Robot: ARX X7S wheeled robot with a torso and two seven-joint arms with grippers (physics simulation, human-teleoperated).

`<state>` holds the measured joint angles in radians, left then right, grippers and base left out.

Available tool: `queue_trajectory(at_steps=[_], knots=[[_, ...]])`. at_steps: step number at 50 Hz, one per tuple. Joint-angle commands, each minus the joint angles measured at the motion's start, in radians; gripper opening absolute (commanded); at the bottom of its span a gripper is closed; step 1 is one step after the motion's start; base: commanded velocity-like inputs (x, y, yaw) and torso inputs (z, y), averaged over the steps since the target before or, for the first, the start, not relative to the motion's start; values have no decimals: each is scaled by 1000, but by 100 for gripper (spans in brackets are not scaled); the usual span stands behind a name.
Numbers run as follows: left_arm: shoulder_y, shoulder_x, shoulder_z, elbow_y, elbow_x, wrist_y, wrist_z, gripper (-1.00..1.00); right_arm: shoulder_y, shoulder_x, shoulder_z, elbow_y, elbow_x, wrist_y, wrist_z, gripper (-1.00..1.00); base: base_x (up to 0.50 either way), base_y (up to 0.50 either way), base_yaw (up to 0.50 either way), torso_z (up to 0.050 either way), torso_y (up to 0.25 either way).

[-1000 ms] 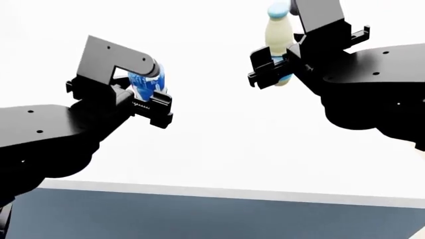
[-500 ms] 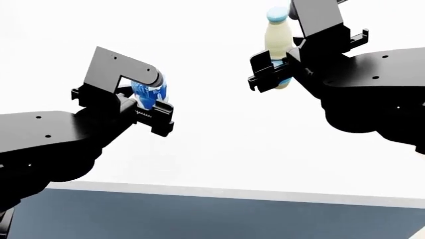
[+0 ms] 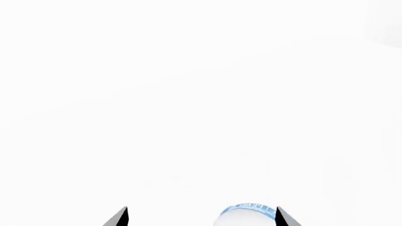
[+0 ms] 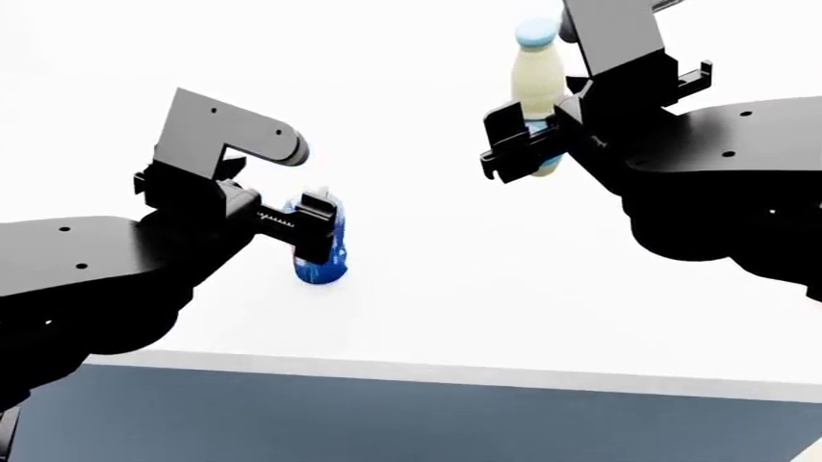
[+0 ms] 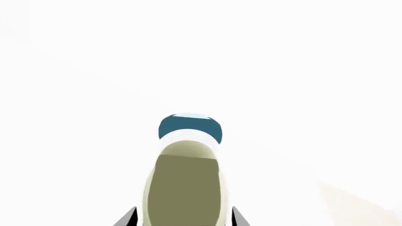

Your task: Move the drinks to the dining counter.

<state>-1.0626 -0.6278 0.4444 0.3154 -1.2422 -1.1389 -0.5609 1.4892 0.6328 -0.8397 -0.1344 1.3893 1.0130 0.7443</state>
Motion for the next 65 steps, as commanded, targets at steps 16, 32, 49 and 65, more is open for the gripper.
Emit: queue_trajectory(at_steps=[16, 32, 49, 65], knots=[[-13, -19, -76, 101, -145, -12, -102, 100, -12, 0, 19, -10, -1, -6, -3, -100, 0, 0, 0, 1, 1], [15, -50, -233, 175, -278, 88, -188, 100, -156, -8, 7, -17, -12, -94, -42, -100, 0, 0, 0, 0, 0], [36, -58, -250, 178, -289, 110, -170, 100, -212, -17, 23, -51, 11, -145, -61, -100, 0, 0, 0, 0, 1], [58, -67, -250, 180, -277, 122, -152, 100, -242, -24, 21, -26, 25, -158, -77, -100, 0, 0, 0, 1, 1]])
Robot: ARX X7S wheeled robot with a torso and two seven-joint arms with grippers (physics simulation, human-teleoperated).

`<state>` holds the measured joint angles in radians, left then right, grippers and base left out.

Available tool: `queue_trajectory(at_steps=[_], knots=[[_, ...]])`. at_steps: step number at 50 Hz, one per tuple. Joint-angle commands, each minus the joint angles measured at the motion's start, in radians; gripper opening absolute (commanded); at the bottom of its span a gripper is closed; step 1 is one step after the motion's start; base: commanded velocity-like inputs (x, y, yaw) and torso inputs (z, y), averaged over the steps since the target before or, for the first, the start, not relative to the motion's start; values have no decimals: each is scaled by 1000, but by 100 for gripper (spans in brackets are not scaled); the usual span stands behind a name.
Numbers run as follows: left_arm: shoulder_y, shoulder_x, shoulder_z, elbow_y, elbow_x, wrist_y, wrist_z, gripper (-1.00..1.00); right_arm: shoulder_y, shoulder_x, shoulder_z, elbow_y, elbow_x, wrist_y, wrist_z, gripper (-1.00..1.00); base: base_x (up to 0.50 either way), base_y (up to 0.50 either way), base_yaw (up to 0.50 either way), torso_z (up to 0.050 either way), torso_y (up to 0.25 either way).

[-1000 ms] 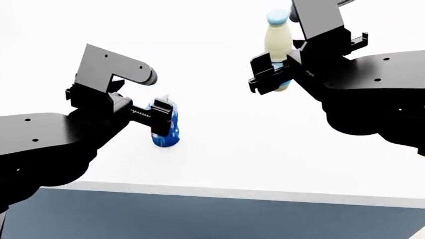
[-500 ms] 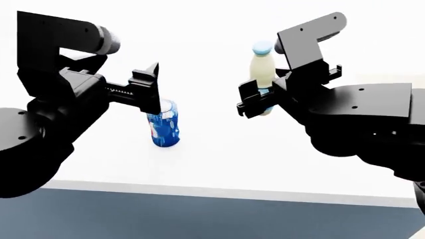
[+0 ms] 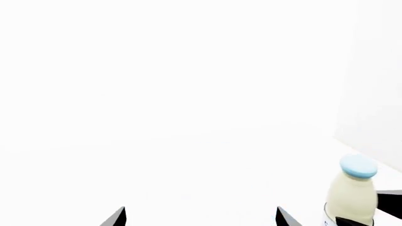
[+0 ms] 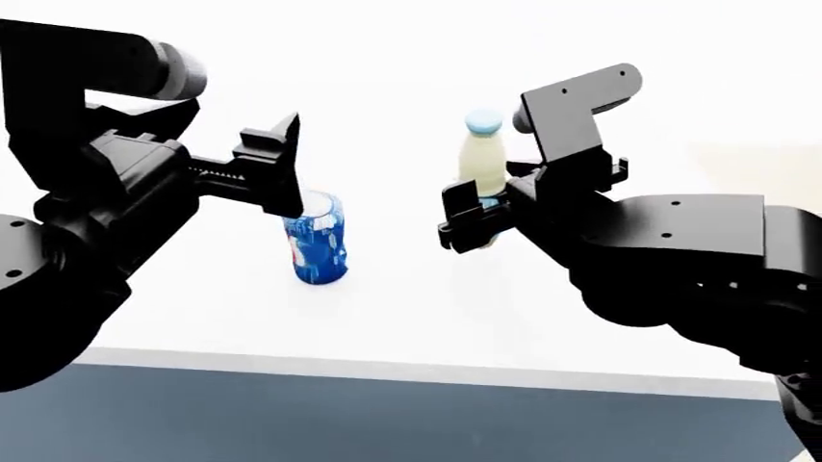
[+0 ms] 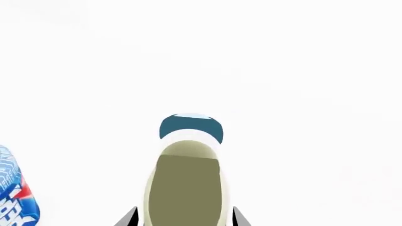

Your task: Move the drinks to the dining counter.

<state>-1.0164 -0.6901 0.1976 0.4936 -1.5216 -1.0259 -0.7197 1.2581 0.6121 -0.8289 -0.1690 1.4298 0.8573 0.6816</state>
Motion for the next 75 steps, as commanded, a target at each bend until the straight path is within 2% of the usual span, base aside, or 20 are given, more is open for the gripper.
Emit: queue_trajectory(at_steps=[1, 41, 42, 63, 75], knots=[[12, -5, -3, 2, 4, 9, 8, 100, -14, -3, 12, 14, -12, -4, -13, -100, 0, 0, 0, 0, 0], [28, -14, 3, 8, 9, 27, 14, 100, -24, -6, 0, 66, 40, 28, 0, -100, 0, 0, 0, 0, 0], [27, -14, 4, 6, 10, 27, 14, 100, -18, -4, -3, 60, 27, 30, 20, 100, 0, 0, 0, 0, 0], [35, -22, 3, 14, 5, 34, 9, 100, -6, 5, 1, 38, 28, 31, 24, 100, 0, 0, 0, 0, 0], [37, -19, 11, 10, 14, 38, 16, 100, 19, 37, 44, -27, 97, 33, 53, 100, 0, 0, 0, 0, 0]])
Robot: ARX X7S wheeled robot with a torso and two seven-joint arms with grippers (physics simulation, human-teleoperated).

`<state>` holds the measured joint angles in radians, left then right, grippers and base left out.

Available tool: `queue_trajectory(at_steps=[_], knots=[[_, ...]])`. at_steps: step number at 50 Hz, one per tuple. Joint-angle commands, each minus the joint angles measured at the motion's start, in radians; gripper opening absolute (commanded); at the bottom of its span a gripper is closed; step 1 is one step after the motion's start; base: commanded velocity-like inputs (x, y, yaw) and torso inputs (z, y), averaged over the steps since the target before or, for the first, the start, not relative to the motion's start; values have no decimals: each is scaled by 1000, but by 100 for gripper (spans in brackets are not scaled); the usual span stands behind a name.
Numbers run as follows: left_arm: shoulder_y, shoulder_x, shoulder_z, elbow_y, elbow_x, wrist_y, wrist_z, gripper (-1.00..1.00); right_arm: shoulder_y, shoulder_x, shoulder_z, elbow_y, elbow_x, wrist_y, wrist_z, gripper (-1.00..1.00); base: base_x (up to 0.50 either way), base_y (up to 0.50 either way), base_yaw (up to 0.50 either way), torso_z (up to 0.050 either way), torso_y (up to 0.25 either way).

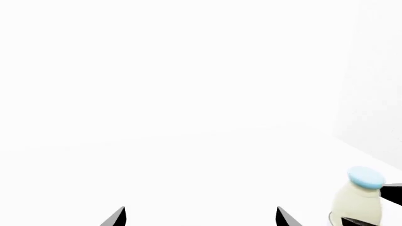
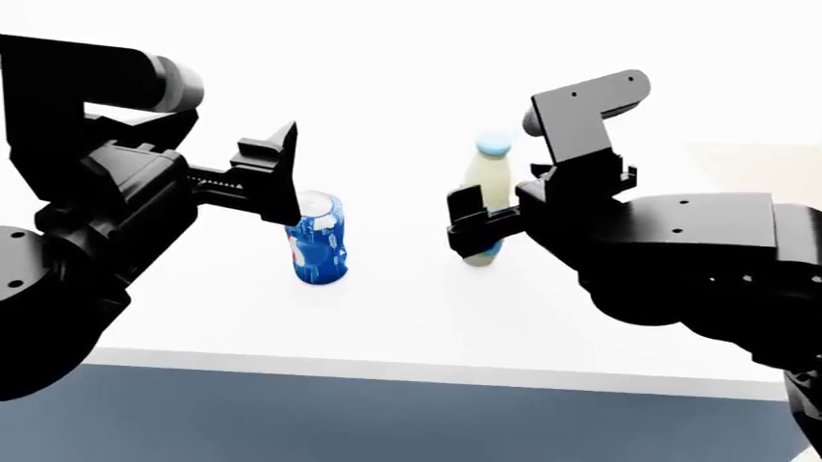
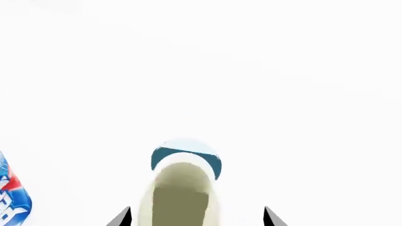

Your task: Move the drinks to the dining counter.

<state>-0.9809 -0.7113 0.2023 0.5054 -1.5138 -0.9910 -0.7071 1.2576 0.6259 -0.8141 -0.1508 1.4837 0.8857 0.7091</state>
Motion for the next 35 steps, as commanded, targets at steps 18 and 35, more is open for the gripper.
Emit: queue_trajectory(at_steps=[18, 35], knots=[[-13, 6, 14, -6, -3, 3, -1, 100, 85, 58, 86, -119, 126, 13, 102, 100, 0, 0, 0, 0, 0], [-23, -3, 9, 16, -40, 3, -31, 100, 95, 177, 179, -358, 141, -33, 235, 100, 0, 0, 0, 0, 0]])
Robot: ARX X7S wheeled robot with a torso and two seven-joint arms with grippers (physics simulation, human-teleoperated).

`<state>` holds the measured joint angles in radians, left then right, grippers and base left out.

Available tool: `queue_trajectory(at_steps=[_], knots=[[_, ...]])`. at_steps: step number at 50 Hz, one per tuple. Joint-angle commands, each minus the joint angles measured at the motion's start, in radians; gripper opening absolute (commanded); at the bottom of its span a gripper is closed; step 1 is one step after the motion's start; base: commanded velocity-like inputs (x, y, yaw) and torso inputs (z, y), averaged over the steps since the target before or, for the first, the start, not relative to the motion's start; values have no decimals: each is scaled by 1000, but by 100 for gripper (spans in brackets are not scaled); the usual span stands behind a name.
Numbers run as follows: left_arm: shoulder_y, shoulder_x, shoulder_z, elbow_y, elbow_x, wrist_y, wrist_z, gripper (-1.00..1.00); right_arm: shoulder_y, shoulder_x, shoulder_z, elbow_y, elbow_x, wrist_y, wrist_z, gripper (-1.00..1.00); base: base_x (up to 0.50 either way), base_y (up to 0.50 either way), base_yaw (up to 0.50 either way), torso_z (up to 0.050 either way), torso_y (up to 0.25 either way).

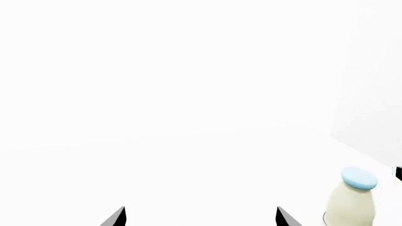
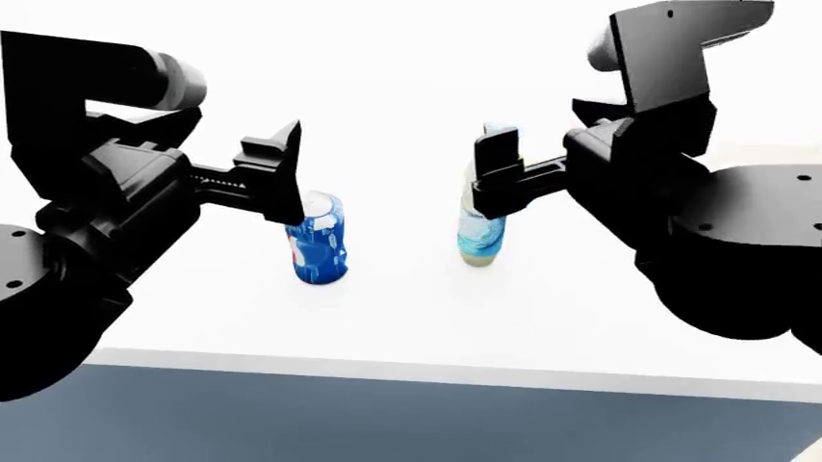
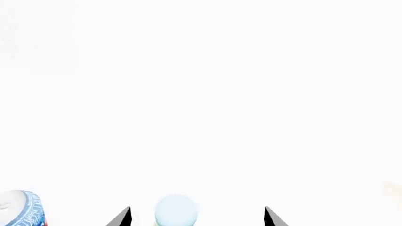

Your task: Move the drinks to the dining counter.

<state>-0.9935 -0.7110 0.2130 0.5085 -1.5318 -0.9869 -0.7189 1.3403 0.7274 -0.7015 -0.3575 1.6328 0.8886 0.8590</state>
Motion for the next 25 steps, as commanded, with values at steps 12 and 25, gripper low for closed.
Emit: queue_trajectory(at_steps=[12, 25], knots=[[-2, -9, -3, 20, -25, 5, -23, 100, -4, 100, 111, -183, -24, -90, 175, 100, 4, -67, 0, 0, 0], [0, -9, -2, 16, -20, 12, -16, 100, 4, 80, 103, -184, -75, -94, 155, 100, 30, -499, 0, 0, 0]])
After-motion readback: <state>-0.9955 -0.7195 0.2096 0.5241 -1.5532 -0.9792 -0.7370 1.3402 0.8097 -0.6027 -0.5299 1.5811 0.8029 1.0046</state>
